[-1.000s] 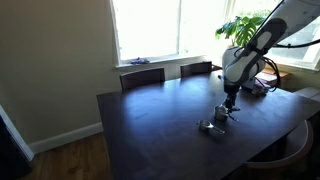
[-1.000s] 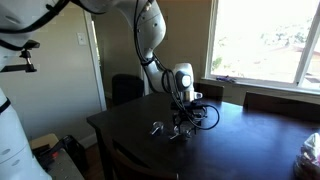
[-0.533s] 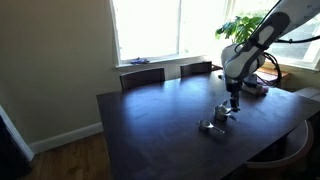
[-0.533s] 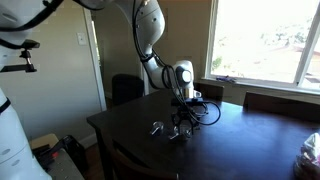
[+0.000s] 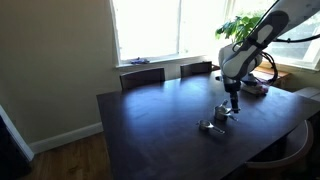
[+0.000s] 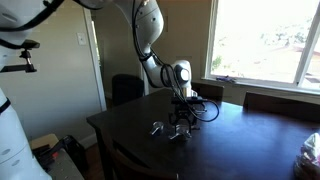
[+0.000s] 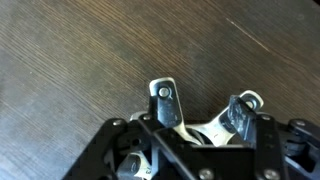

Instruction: Put the measuring cups apart

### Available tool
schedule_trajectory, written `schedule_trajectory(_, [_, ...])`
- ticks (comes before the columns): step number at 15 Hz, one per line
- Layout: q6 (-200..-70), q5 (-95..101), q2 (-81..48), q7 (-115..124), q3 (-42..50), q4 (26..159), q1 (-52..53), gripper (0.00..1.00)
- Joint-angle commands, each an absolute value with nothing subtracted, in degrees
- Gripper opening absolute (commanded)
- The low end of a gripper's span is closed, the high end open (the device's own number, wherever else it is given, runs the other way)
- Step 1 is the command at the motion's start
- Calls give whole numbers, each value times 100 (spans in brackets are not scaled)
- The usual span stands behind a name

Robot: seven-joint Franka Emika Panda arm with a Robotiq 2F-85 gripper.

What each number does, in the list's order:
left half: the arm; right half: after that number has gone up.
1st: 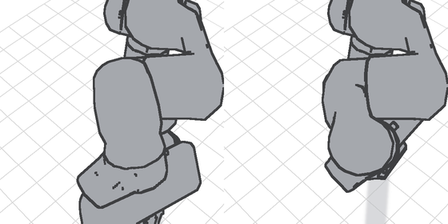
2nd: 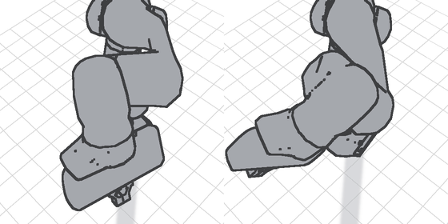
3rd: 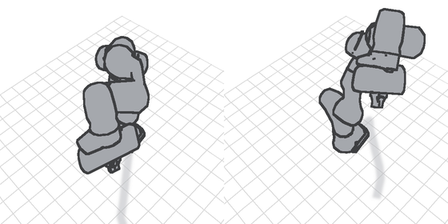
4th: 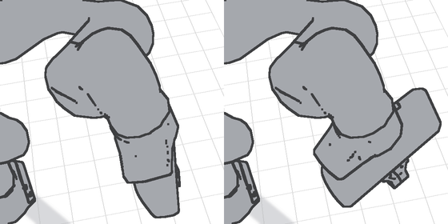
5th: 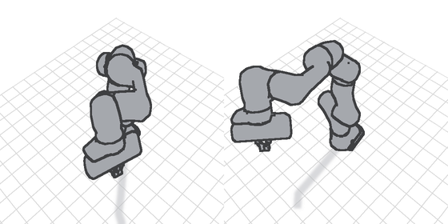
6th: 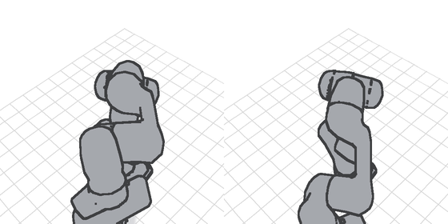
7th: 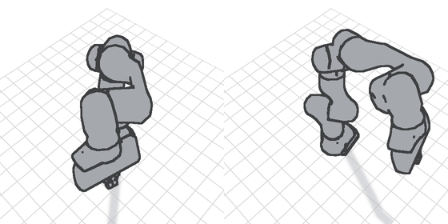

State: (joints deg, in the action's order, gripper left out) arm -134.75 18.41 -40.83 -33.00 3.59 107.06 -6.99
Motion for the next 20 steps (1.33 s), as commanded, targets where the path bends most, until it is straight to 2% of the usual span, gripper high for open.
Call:
schedule_trajectory(1, [-13374,2111,-4084,-3368,364,10651,-707,74])
schedule_trajectory(7, [-13295,2100,-4240,-3714,269,10424,-792,70])
schedule_trajectory(15, [-13216,2080,-4793,-3665,290,9848,-737,70])
schedule_trajectory(16, [-13228,2075,-4826,-3670,282,9815,-741,53])
schedule_trajectory(17, [-13259,2078,-4832,-3677,277,9814,-746,46])
schedule_trajectory(19, [-13267,2067,-4842,-3693,265,9791,-759,38])
schedule_trajectory(20, [-13286,2061,-4823,-3703,256,9815,-770,30])
